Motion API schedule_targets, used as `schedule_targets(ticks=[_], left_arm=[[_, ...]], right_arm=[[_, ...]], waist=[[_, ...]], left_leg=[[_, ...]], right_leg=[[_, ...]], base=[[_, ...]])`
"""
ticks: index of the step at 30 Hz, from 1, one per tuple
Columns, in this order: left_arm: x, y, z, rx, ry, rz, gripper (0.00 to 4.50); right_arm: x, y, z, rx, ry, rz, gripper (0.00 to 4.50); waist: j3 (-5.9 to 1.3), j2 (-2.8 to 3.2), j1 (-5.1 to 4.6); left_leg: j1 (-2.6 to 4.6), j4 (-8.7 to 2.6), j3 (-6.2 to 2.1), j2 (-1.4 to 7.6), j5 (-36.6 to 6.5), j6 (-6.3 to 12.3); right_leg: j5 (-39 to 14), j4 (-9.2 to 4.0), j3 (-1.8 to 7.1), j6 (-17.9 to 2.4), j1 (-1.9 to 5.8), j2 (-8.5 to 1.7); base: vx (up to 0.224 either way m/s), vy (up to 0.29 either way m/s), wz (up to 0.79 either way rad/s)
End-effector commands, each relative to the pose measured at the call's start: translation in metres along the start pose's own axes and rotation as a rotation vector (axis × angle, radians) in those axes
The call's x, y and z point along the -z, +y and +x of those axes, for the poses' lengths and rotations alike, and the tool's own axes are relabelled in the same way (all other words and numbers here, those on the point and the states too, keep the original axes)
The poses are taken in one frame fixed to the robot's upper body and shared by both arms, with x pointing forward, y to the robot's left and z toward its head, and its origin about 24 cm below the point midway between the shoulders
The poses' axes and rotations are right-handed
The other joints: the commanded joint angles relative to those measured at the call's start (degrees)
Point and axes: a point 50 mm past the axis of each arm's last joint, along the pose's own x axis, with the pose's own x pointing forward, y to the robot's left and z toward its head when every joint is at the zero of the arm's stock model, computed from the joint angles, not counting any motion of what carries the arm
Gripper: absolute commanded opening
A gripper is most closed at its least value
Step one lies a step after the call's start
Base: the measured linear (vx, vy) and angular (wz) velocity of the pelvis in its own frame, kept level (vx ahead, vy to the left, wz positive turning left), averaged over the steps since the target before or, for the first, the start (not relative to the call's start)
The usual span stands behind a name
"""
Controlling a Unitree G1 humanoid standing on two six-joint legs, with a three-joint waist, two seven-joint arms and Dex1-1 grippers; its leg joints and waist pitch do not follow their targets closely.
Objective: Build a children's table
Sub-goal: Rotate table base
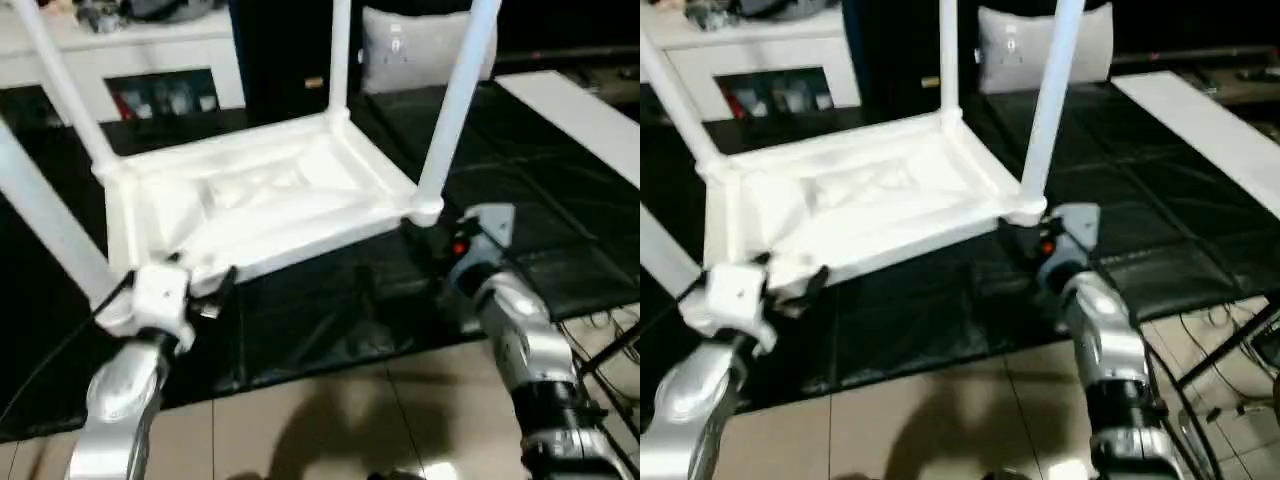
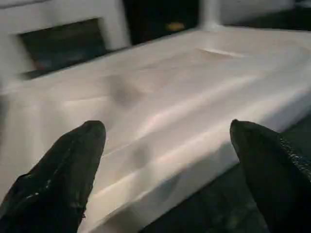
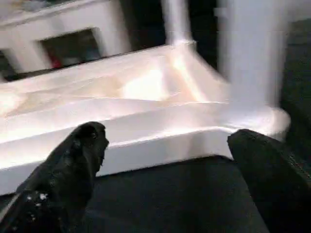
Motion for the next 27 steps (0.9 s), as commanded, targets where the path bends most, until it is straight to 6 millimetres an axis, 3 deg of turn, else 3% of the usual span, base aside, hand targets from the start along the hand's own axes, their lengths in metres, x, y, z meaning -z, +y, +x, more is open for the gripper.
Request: schedule_targets(ticks=[1, 3, 7, 11, 15, 18, 22, 25, 27], left_arm=[[-0.002, 0.009, -0.005, -0.092, -0.044, 0.029, 4.48], [0.005, 0.012, -0.009, -0.12, -0.072, 0.032, 4.48], [0.033, 0.022, -0.024, -0.231, -0.083, 0.034, 4.48], [0.037, 0.027, -0.038, -0.357, -0.106, 0.051, 4.48], [0.042, 0.034, -0.047, -0.465, -0.115, 0.035, 4.48], [0.044, 0.033, -0.046, -0.443, -0.128, 0.027, 4.48], [0.043, 0.038, -0.038, -0.417, -0.15, 0.03, 4.48], [0.037, 0.05, -0.029, -0.426, -0.181, 0.047, 4.48], [0.029, 0.065, -0.013, -0.402, -0.187, 0.047, 4.48]], right_arm=[[-0.003, 0.012, 0.0, -0.095, 0.012, -0.019, 4.5], [-0.002, 0.018, -0.002, -0.133, 0.036, -0.042, 4.5], [-0.003, 0.02, -0.004, -0.139, 0.051, -0.055, 4.5], [-0.004, 0.021, -0.007, -0.151, 0.062, -0.062, 4.5], [-0.004, 0.021, -0.007, -0.162, 0.077, -0.077, 4.5], [-0.004, 0.022, -0.008, -0.166, 0.081, -0.081, 4.5], [-0.004, 0.023, -0.008, -0.178, 0.09, -0.093, 4.5], [-0.005, 0.024, -0.008, -0.182, 0.091, -0.095, 4.5], [-0.005, 0.025, -0.006, -0.185, 0.092, -0.097, 4.5]], waist=[[-3.13, -0.34, 0.06], [-3.19, -0.27, 0.1], [-3.35, -0.27, -0.04], [-3.6, -0.39, -0.24], [-3.51, -0.79, -0.16], [-3.5, -0.72, 0.11], [-3.61, -0.68, 0.49], [-3.68, -1.04, 0.5], [-3.7, -0.81, 0.74]], left_leg=[[0.22, -4.24, -1.11, 2.46, -15.0, 4.24], [0.46, -4.39, -1.29, 2.53, -15.5, 3.79], [0.16, -4.62, -1.56, 2.51, -15.0, 3.71], [-0.09, -4.75, -1.54, 3.14, -13.9, 3.46], [0.08, -4.45, -1.16, 2.65, -14.1, 4.15], [0.18, -4.55, -1.32, 2.89, -13.3, 4.1], [0.47, -4.8, -1.45, 3.23, -14.1, 3.3], [0.35, -4.88, -1.48, 3.3, -14.1, 2.95], [0.83, -4.78, -1.27, 2.92, -14.3, 2.72]], right_leg=[[-27.0, -6.3, 3.3, -2.3, 2.73, -3.61], [-27.3, -6.59, 3.25, -1.5, 2.6, -3.65], [-24.5, -6.48, 3.33, -0.8, 2.93, -3.65], [-19.4, -5.69, 3.79, -2.6, 3.2, -3.92], [-22.7, -6.23, 3.57, -2.3, 3.05, -3.94], [-22.9, -6.29, 3.64, -1.8, 2.9, -3.82], [-20.6, -5.79, 3.91, -2.5, 2.88, -3.91], [-18.8, -5.51, 4.02, -2.9, 3.07, -3.96], [-19.6, -5.62, 4.09, -2.8, 2.73, -3.98]], base=[[0.0, 0.0, 0.0], [0.0, 0.0, 0.0], [0.0, 0.0, 0.0], [0.0, 0.0, 0.0], [0.0, 0.0, 0.0], [0.0, 0.0, 0.0], [0.0, 0.0, 0.0], [0.0, 0.0, 0.0], [0.0, 0.0, 0.0]])
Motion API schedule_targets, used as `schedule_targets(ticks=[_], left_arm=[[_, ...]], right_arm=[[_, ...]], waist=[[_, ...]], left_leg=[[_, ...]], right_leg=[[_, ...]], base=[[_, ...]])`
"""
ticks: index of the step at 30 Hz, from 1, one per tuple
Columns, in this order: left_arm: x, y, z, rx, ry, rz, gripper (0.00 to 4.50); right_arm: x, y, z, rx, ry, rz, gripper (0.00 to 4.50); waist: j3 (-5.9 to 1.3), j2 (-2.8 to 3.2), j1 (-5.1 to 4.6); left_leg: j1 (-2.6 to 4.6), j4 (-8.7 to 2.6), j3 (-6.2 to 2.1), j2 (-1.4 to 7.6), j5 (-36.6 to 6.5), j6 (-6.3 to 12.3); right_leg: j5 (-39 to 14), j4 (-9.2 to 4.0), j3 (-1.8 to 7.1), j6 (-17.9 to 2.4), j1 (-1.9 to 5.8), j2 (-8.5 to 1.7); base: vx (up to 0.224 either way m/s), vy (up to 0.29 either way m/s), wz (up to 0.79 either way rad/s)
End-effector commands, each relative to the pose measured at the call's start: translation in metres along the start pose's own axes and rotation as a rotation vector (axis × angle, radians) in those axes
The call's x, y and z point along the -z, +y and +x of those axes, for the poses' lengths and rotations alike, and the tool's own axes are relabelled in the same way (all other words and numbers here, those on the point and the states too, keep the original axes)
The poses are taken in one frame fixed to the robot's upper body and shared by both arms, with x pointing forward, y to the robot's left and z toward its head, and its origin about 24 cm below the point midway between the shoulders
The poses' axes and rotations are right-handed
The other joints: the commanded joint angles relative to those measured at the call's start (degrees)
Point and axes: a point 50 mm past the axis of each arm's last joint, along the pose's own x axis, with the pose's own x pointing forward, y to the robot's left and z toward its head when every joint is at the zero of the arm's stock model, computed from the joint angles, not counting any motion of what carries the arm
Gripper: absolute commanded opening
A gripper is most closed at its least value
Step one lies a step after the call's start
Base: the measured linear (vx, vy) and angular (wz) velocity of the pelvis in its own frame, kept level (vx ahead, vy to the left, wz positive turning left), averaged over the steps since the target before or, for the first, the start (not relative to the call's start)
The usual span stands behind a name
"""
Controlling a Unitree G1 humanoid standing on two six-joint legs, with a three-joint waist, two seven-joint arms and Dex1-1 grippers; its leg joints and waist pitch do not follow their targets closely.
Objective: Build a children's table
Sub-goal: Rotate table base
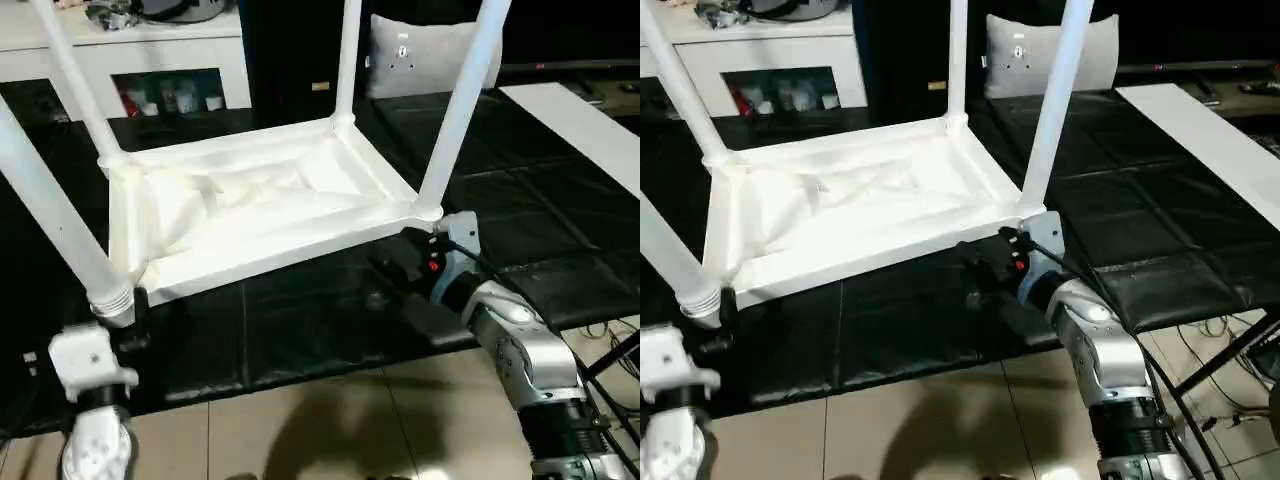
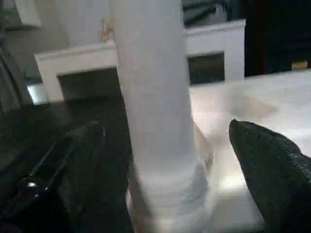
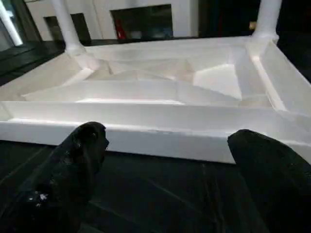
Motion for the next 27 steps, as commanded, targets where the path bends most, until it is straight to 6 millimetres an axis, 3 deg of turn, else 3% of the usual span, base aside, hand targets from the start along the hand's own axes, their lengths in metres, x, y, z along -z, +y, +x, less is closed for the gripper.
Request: schedule_targets(ticks=[1, 4, 7, 12, 15, 16, 18, 20, 21, 24, 25, 26, 27], left_arm=[[-0.015, 0.01, 0.024, 0.004, -0.025, -0.005, 4.48], [-0.025, 0.013, 0.039, -0.004, -0.033, -0.014, 4.48], [-0.026, 0.015, 0.05, 0.018, -0.024, -0.03, 4.48], [-0.03, 0.007, 0.064, 0.23, 0.004, -0.151, 4.48], [-0.035, -0.009, 0.059, 0.493, 0.045, -0.272, 4.48], [-0.039, -0.016, 0.054, 0.615, 0.063, -0.304, 4.48], [-0.044, -0.027, 0.043, 0.821, 0.104, -0.33, 4.48], [-0.047, -0.034, 0.037, 0.934, 0.131, -0.341, 4.48], [-0.052, -0.042, 0.032, 1.038, 0.146, -0.361, 4.48], [-0.061, -0.055, 0.025, 1.18, 0.155, -0.393, 4.48], [-0.064, -0.061, 0.023, 1.228, 0.16, -0.402, 4.48], [-0.064, -0.061, 0.023, 1.228, 0.16, -0.402, 4.48], [-0.07, -0.072, 0.019, 1.312, 0.162, -0.413, 4.48]], right_arm=[[-0.002, 0.001, 0.002, -0.005, 0.009, -0.017, 4.5], [-0.002, 0.001, 0.003, -0.004, 0.013, -0.019, 4.5], [0.0, 0.0, 0.003, 0.01, 0.033, -0.019, 4.5], [0.012, -0.013, 0.0, 0.115, 0.133, 0.004, 4.5], [0.023, -0.027, -0.002, 0.215, 0.202, 0.003, 4.5], [0.027, -0.032, -0.003, 0.248, 0.229, -0.008, 4.5], [0.033, -0.041, -0.003, 0.284, 0.262, -0.023, 4.5], [0.037, -0.047, -0.002, 0.305, 0.276, -0.037, 4.5], [0.039, -0.053, 0.0, 0.329, 0.288, -0.051, 4.5], [0.04, -0.058, 0.005, 0.346, 0.303, -0.063, 4.5], [0.04, -0.06, 0.007, 0.349, 0.306, -0.062, 4.5], [0.04, -0.06, 0.007, 0.349, 0.306, -0.062, 4.5], [0.039, -0.061, 0.011, 0.35, 0.309, -0.055, 4.5]], waist=[[-3.09, 0.42, 0.09], [-3.17, 0.58, 0.22], [-3.36, 0.61, 0.22], [-3.47, 0.81, 0.48], [-3.33, 0.29, 0.69], [-3.15, 0.12, 0.75], [-2.96, 0.08, 0.87], [-2.74, -0.18, 1.04], [-2.65, -0.48, 1.09], [-2.65, -0.55, 1.11], [-2.64, -1.06, 0.98], [-2.68, -0.95, 1.01], [-2.59, -1.24, 0.86]], left_leg=[[0.66, -4.71, -1.36, 2.98, -14.1, 2.04], [0.59, -4.67, -1.36, 3.12, -13.0, 1.33], [0.57, -4.47, -1.17, 2.81, -11.9, 1.53], [0.68, -4.38, -0.97, 2.71, -10.9, 0.67], [0.94, -4.47, -0.8, 2.8, -12.1, -0.14], [1.21, -4.54, -0.62, 2.89, -12.9, -0.16], [1.19, -4.79, -0.79, 3.02, -13.7, -0.79], [1.91, -4.74, -0.39, 2.95, -15.7, -1.24], [1.63, -4.77, -0.34, 2.69, -15.5, -1.27], [1.51, -4.79, -0.25, 2.7, -14.8, -1.18], [1.31, -4.77, -0.15, 2.59, -14.5, -0.96], [1.31, -4.68, -0.2, 2.52, -14.2, -1.07], [1.32, -4.57, -0.05, 2.49, -14.1, -0.84]], right_leg=[[-19.0, -4.39, 4.11, -3.7, 2.65, -4.48], [-15.1, -3.82, 4.24, -5.7, 2.73, -4.42], [-13.1, -3.59, 4.36, -6.4, 2.83, -4.31], [-12.6, -3.34, 4.5, -8.1, 2.78, -4.45], [-15.7, -3.23, 4.63, -8.8, 2.61, -4.78], [-17.2, -3.71, 4.69, -8.2, 2.34, -4.6], [-19.2, -3.34, 4.84, -8.6, 2.25, -4.79], [-21.2, -3.91, 5.13, -7.9, 1.67, -4.56], [-22.0, -3.8, 5.38, -7.8, 1.9, -4.47], [-22.4, -3.56, 5.62, -7.5, 2.11, -4.47], [-22.8, -3.66, 5.67, -7.2, 2.28, -4.41], [-23.0, -3.4, 5.7, -7.2, 2.32, -4.44], [-24.0, -3.53, 5.81, -6.9, 2.2, -4.45]], base=[[0.0, 0.0, 0.0], [0.0, 0.0, 0.0], [0.0, 0.0, 0.0], [0.0, 0.0, 0.0], [0.0, 0.0, 0.0], [0.0, 0.0, 0.0], [0.0, 0.0, 0.0], [0.0, 0.0, 0.0], [0.0, 0.0, 0.0], [0.0, 0.0, 0.0], [0.0, 0.0, 0.0], [0.0, 0.0, 0.0], [0.0, 0.0, 0.0]])
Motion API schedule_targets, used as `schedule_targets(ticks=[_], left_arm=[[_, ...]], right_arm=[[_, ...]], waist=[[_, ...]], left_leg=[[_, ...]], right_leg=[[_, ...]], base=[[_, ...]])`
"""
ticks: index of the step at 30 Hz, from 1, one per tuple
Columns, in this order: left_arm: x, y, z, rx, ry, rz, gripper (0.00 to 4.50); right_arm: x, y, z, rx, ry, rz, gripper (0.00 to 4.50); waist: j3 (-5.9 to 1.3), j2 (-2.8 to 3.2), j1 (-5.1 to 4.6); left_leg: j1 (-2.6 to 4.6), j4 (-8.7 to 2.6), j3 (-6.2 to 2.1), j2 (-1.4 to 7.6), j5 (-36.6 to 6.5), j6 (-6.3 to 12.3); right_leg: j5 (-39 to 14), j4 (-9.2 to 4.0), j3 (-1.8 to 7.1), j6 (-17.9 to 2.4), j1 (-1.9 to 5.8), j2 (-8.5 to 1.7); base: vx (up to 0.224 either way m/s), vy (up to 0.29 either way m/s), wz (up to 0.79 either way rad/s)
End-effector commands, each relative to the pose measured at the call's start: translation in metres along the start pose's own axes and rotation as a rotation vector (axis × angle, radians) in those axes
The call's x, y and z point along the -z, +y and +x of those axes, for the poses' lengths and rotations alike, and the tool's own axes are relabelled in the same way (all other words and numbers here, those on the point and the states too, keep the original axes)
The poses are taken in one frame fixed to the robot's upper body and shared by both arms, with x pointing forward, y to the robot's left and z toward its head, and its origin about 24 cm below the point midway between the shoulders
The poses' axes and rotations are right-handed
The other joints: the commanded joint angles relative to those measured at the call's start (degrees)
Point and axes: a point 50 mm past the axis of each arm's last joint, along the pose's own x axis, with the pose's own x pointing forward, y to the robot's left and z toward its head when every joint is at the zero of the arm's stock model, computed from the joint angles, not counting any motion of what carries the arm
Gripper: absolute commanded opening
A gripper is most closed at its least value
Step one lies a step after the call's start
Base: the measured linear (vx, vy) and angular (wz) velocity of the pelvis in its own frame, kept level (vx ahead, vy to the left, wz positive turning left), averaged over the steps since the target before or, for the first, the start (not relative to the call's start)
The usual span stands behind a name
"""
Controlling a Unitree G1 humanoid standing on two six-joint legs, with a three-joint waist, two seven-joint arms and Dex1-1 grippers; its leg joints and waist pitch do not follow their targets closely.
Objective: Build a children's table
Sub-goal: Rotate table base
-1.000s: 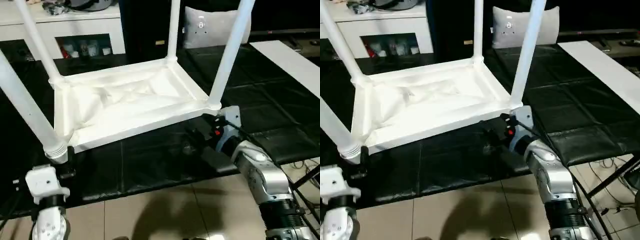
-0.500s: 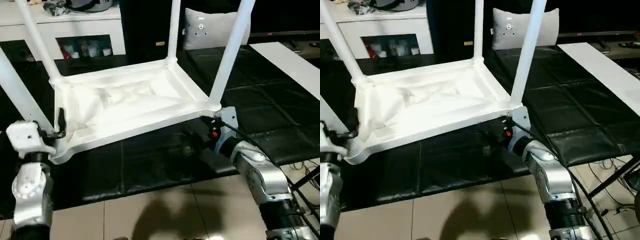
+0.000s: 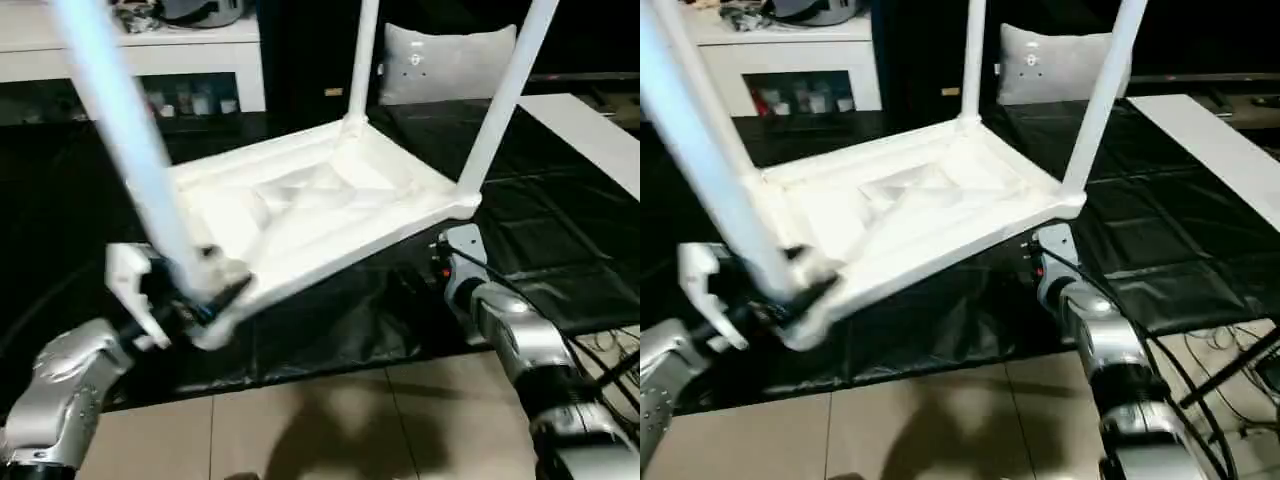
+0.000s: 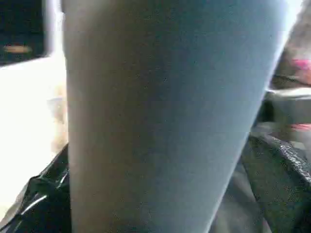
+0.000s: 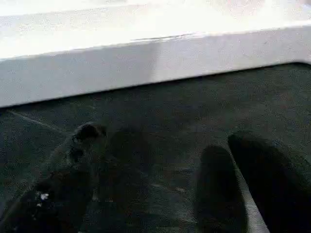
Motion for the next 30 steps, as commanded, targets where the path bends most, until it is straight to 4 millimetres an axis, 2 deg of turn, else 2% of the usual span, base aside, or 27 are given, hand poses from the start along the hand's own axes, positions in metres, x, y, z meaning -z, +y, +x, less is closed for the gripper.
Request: schedule_targets(ticks=[1, 2, 3, 4, 5, 6, 7, 8, 9, 11, 12, 13, 14, 15, 16, 17, 18, 20, 23, 26, 30], left_arm=[[-0.007, -0.014, 0.017, 0.137, 0.007, 0.001, 4.48], [-0.008, -0.019, 0.022, 0.176, 0.01, -0.001, 4.48], [-0.012, -0.028, 0.036, 0.245, 0.001, -0.005, 4.48], [-0.012, -0.028, 0.036, 0.245, 0.001, -0.005, 4.48], [-0.012, -0.028, 0.036, 0.245, 0.001, -0.005, 4.48], [-0.014, -0.032, 0.044, 0.278, -0.01, -0.016, 4.48], [-0.016, -0.042, 0.061, 0.36, -0.022, -0.032, 4.48], [-0.017, -0.044, 0.064, 0.373, -0.024, -0.034, 4.48], [-0.018, -0.049, 0.07, 0.413, -0.025, -0.042, 4.48], [-0.021, -0.056, 0.079, 0.464, -0.031, -0.049, 4.48], [-0.024, -0.061, 0.085, 0.499, -0.041, -0.056, 4.48], [-0.027, -0.067, 0.092, 0.539, -0.052, -0.067, 4.48], [-0.03, -0.071, 0.098, 0.571, -0.063, -0.072, 4.48], [-0.033, -0.075, 0.103, 0.597, -0.07, -0.074, 4.48], [-0.034, -0.078, 0.107, 0.622, -0.074, -0.074, 4.48], [-0.035, -0.081, 0.11, 0.64, -0.075, -0.071, 4.48], [-0.036, -0.087, 0.116, 0.673, -0.076, -0.067, 4.48], [-0.036, -0.09, 0.119, 0.691, -0.075, -0.064, 4.48], [-0.037, -0.094, 0.125, 0.714, -0.08, -0.061, 4.48], [-0.04, -0.1, 0.14, 0.708, -0.113, -0.048, 4.48], [-0.044, -0.1, 0.156, 0.637, -0.155, -0.034, 4.48]], right_arm=[[-0.004, -0.002, 0.004, 0.008, -0.001, -0.004, 4.5], [-0.004, -0.002, 0.006, 0.008, 0.003, -0.006, 4.5], [-0.003, 0.0, 0.009, 0.002, 0.018, -0.013, 4.5], [-0.003, 0.0, 0.009, 0.002, 0.018, -0.013, 4.5], [-0.003, 0.0, 0.009, 0.002, 0.018, -0.013, 4.5], [-0.002, 0.002, 0.011, -0.005, 0.023, -0.018, 4.5], [-0.005, 0.009, 0.016, -0.028, 0.004, -0.022, 4.5], [-0.005, 0.01, 0.016, -0.031, 0.0, -0.022, 4.5], [-0.008, 0.014, 0.018, -0.042, -0.015, -0.019, 4.5], [-0.011, 0.019, 0.02, -0.062, -0.039, -0.011, 4.5], [-0.014, 0.025, 0.022, -0.081, -0.056, -0.008, 4.5], [-0.016, 0.031, 0.024, -0.108, -0.076, -0.009, 4.5], [-0.018, 0.037, 0.026, -0.135, -0.091, -0.011, 4.5], [-0.019, 0.041, 0.027, -0.157, -0.101, -0.011, 4.5], [-0.02, 0.045, 0.027, -0.177, -0.108, -0.015, 4.5], [-0.02, 0.048, 0.027, -0.19, -0.112, -0.02, 4.5], [-0.019, 0.051, 0.028, -0.204, -0.114, -0.031, 4.5], [-0.018, 0.052, 0.028, -0.21, -0.114, -0.037, 4.5], [-0.016, 0.053, 0.028, -0.221, -0.114, -0.04, 4.5], [-0.013, 0.052, 0.027, -0.228, -0.116, -0.046, 4.5], [-0.011, 0.049, 0.026, -0.224, -0.119, -0.041, 4.5]], waist=[[-2.94, -0.13, -0.62], [-3.05, -0.22, -0.62], [-2.98, -0.28, -0.7], [-2.99, -0.65, -0.83], [-3.01, -0.55, -0.73], [-3.05, -0.77, -0.95], [-3.15, -0.93, -1.16], [-3.09, -0.9, -1.22], [-3.12, -0.97, -1.35], [-3.11, -1.01, -1.49], [-3.23, -0.79, -1.75], [-3.32, -0.98, -1.88], [-3.38, -0.76, -2.21], [-3.36, -1.05, -2.57], [-3.36, -0.85, -2.61], [-3.36, -1.06, -2.94], [-3.38, -1.0, -3.19], [-3.37, -1.19, -3.62], [-3.4, -1.1, -3.95], [-3.37, -0.82, -3.95], [-3.44, -1.1, -3.81]], left_leg=[[0.52, -4.58, -1.24, 2.61, -14.3, -0.54], [0.67, -4.45, -1.14, 2.71, -13.7, -0.58], [0.57, -4.48, -1.12, 2.8, -13.1, -0.59], [0.48, -4.48, -1.05, 2.81, -12.9, -0.54], [0.51, -4.44, -1.05, 2.8, -12.4, -0.55], [0.15, -4.48, -1.07, 2.79, -11.6, -0.39], [0.37, -4.28, -0.87, 2.66, -11.3, -0.26], [0.47, -4.22, -0.83, 2.64, -11.6, -0.2], [0.13, -4.24, -0.86, 2.68, -11.1, -0.09], [0.06, -4.24, -0.91, 2.71, -10.7, -0.07], [0.1, -4.14, -0.85, 2.66, -10.4, -0.08], [-0.13, -4.12, -0.95, 2.64, -9.9, 0.0], [-0.1, -4.03, -0.89, 2.63, -9.7, 0.18], [-0.36, -3.95, -0.85, 2.53, -9.4, 0.59], [-0.45, -3.93, -0.93, 2.52, -9.3, 0.73], [-0.64, -3.83, -0.89, 2.47, -9.1, 1.12], [-0.61, -3.75, -0.91, 2.49, -9.0, 1.41], [-0.82, -3.64, -0.86, 2.4, -8.7, 1.84], [-0.62, -3.56, -0.79, 2.48, -8.3, 2.48], [-0.56, -3.56, -0.82, 2.54, -8.8, 2.67], [-0.56, -3.44, -0.82, 2.48, -9.7, 2.83]], right_leg=[[-24.7, -4.62, 3.94, -6.6, 2.39, -4.56], [-24.4, -4.57, 3.99, -6.8, 2.28, -4.6], [-23.3, -4.45, 4.0, -7.2, 2.33, -4.5], [-23.0, -4.45, 3.99, -7.4, 2.36, -4.47], [-22.0, -4.31, 4.04, -7.6, 2.44, -4.42], [-20.5, -4.0, 4.07, -7.8, 2.7, -4.36], [-20.3, -4.04, 4.07, -8.1, 2.55, -4.33], [-20.9, -4.13, 4.1, -8.4, 2.43, -4.42], [-20.9, -4.03, 4.12, -8.5, 2.72, -4.47], [-20.1, -3.89, 4.13, -8.5, 2.76, -4.44], [-18.7, -3.84, 4.16, -8.8, 2.78, -4.26], [-17.6, -3.6, 4.13, -9.0, 3.06, -4.33], [-16.8, -3.6, 4.1, -9.7, 2.97, -4.32], [-16.2, -3.52, 4.13, -10.2, 3.22, -4.31], [-16.2, -3.49, 4.07, -10.3, 3.31, -4.32], [-17.0, -3.67, 4.0, -10.1, 3.42, -4.34], [-17.8, -3.77, 3.98, -9.8, 3.39, -4.33], [-18.2, -3.84, 3.95, -9.7, 3.47, -4.27], [-18.0, -3.96, 3.89, -10.0, 3.2, -4.07], [-18.0, -4.05, 3.83, -10.2, 3.22, -4.02], [-18.3, -4.26, 3.74, -10.2, 3.39, -4.06]], base=[[0.0, 0.0, 0.0], [0.0, 0.0, 0.0], [0.0, 0.0, 0.0], [0.0, 0.0, 0.0], [0.0, 0.0, 0.0], [0.0, 0.0, 0.0], [0.0, 0.0, 0.0], [0.0, 0.0, 0.0], [0.0, 0.0, 0.0], [0.0, 0.0, 0.0], [0.0, 0.0, 0.0], [0.0, 0.0, 0.0], [0.0, 0.0, 0.0], [0.0, 0.0, 0.0], [0.0, 0.0, 0.0], [0.0, 0.0, 0.0], [0.0, 0.0, 0.0], [0.0, 0.0, 0.0], [0.0, 0.0, 0.0], [0.0, 0.0, 0.0], [0.0, 0.0, 0.0]])
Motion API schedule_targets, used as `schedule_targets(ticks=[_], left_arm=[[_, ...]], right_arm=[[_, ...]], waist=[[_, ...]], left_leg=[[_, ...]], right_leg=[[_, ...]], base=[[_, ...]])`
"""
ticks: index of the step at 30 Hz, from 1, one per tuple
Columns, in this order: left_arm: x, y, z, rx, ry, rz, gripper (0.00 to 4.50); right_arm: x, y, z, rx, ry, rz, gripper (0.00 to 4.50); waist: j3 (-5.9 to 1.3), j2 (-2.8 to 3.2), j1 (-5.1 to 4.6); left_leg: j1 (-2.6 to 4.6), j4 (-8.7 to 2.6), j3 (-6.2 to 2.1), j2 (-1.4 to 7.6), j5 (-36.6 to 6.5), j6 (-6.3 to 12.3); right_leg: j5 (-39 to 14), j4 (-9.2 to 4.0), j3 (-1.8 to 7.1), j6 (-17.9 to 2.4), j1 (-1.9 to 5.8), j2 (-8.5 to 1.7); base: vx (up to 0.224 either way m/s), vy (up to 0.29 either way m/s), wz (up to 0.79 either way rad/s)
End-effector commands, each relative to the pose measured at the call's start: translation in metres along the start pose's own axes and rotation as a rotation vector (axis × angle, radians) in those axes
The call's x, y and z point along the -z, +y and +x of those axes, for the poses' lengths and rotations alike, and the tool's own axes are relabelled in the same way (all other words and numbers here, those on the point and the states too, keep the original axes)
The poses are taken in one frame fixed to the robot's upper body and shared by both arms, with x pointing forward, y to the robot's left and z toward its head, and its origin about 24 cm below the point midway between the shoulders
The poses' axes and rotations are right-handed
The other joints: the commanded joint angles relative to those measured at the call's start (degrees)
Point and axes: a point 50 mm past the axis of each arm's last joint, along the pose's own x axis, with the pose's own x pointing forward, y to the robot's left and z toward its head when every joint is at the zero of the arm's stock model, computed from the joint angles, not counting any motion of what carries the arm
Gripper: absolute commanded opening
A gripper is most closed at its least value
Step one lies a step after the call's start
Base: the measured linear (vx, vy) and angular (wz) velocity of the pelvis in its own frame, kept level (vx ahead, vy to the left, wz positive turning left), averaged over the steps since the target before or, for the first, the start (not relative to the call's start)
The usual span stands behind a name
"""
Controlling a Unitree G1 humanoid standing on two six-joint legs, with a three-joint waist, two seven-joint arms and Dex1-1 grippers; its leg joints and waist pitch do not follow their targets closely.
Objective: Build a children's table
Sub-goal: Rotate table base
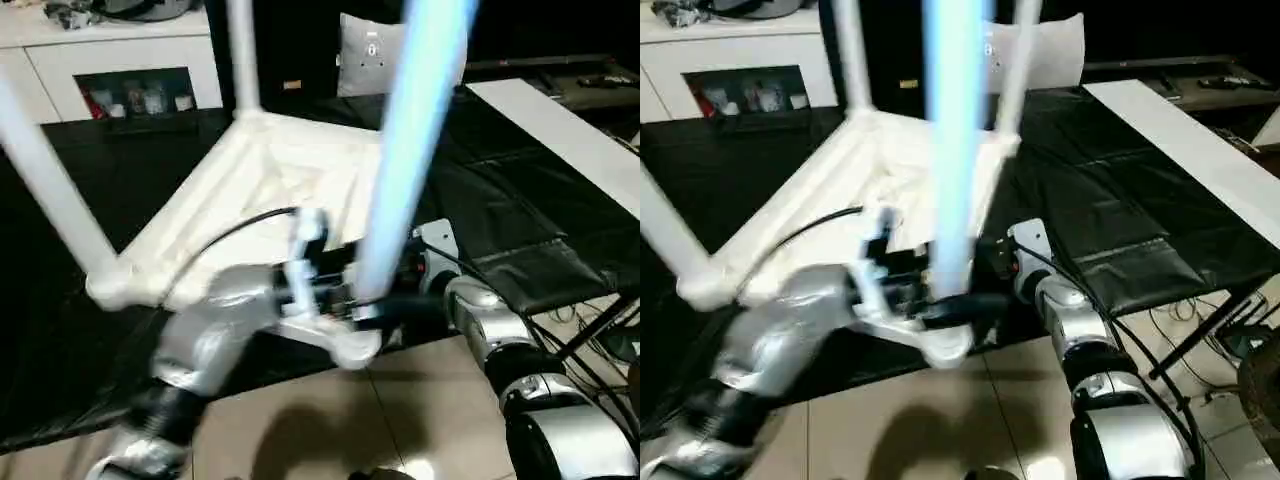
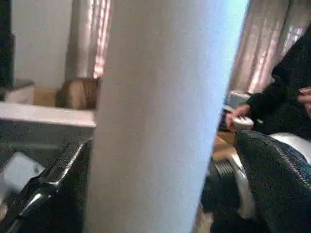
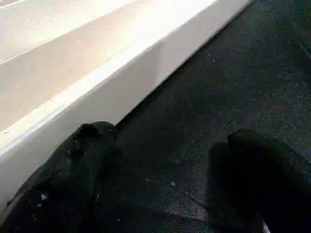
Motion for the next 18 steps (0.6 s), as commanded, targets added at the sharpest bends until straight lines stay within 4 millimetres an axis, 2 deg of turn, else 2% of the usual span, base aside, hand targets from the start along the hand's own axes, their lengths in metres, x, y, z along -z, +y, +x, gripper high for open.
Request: schedule_targets(ticks=[1, 2, 4, 5, 6, 11, 12, 14, 16, 18], left_arm=[[-0.002, 0.003, 0.013, -0.019, 0.0, 0.036, 4.48], [-0.002, 0.013, 0.017, -0.131, 0.002, 0.084, 4.48], [-0.002, 0.018, 0.018, -0.174, 0.003, 0.105, 4.48], [-0.003, 0.025, 0.017, -0.25, -0.005, 0.149, 4.48], [-0.003, 0.025, 0.017, -0.25, -0.005, 0.149, 4.48], [-0.008, 0.04, 0.014, -0.381, -0.028, 0.207, 4.48], [-0.008, 0.044, 0.013, -0.425, -0.03, 0.226, 4.48], [-0.006, 0.046, 0.011, -0.441, -0.019, 0.24, 4.48], [-0.006, 0.046, 0.01, -0.444, -0.011, 0.247, 4.48], [-0.001, 0.047, 0.0, -0.442, 0.028, 0.267, 4.48]], right_arm=[[-0.008, 0.016, 0.007, -0.091, -0.034, -0.018, 4.5], [-0.007, 0.015, 0.007, -0.075, -0.03, -0.018, 4.5], [-0.006, 0.014, 0.006, -0.068, -0.03, -0.017, 4.5], [-0.005, 0.012, 0.006, -0.051, -0.03, -0.016, 4.5], [-0.005, 0.012, 0.006, -0.051, -0.03, -0.016, 4.5], [-0.003, 0.003, 0.001, -0.031, -0.043, 0.001, 4.5], [-0.002, -0.002, -0.002, -0.009, -0.046, 0.0, 4.5], [-0.002, -0.007, -0.004, 0.008, -0.051, 0.004, 4.5], [-0.002, -0.009, -0.006, 0.016, -0.055, 0.008, 4.5], [-0.003, -0.022, -0.015, 0.048, -0.082, 0.017, 4.5]], waist=[[-3.81, -0.23, 0.45], [-3.78, -0.17, 0.41], [-3.87, -0.33, 0.54], [-3.85, -0.37, 0.5], [-4.02, -0.35, 0.63], [-3.96, -0.29, 0.68], [-3.96, 0.01, 0.78], [-4.0, -0.16, 0.96], [-4.09, -0.04, 1.13], [-4.13, 0.12, 1.48]], left_leg=[[-0.41, -3.57, -1.28, 2.23, -9.7, 2.93], [-0.28, -3.44, -1.23, 2.16, -10.1, 3.14], [-0.22, -3.3, -1.2, 1.96, -9.8, 3.46], [-0.58, -3.44, -1.38, 2.03, -9.3, 3.84], [-0.21, -3.31, -1.28, 2.13, -9.3, 3.91], [-0.28, -3.32, -1.31, 2.13, -9.8, 4.47], [-0.18, -3.32, -1.28, 2.13, -9.8, 4.58], [-0.22, -3.38, -1.38, 2.22, -9.6, 4.66], [-0.21, -3.34, -1.34, 2.25, -9.2, 4.93], [-0.22, -3.42, -1.38, 2.38, -8.6, 5.18]], right_leg=[[-18.7, -4.22, 3.45, -9.9, 3.86, -4.41], [-20.0, -4.61, 3.34, -9.3, 3.66, -4.3], [-20.8, -4.82, 3.26, -8.3, 3.72, -4.23], [-21.3, -4.85, 3.14, -7.9, 3.85, -4.32], [-20.9, -4.86, 3.2, -8.0, 3.6, -4.38], [-20.6, -4.85, 3.04, -8.6, 3.6, -4.32], [-20.5, -5.0, 3.02, -8.5, 3.47, -4.24], [-19.5, -4.77, 3.04, -8.9, 3.57, -4.29], [-18.8, -4.68, 3.07, -9.3, 3.55, -4.37], [-17.1, -4.51, 3.14, -9.9, 3.62, -4.41]], base=[[0.0, 0.0, 0.0], [0.0, 0.0, 0.0], [0.0, 0.0, 0.0], [0.0, 0.0, 0.0], [0.0, 0.0, 0.0], [0.0, 0.0, 0.0], [0.0, 0.0, 0.0], [0.0, 0.0, 0.0], [0.0, 0.0, 0.0], [0.0, 0.0, 0.0]])
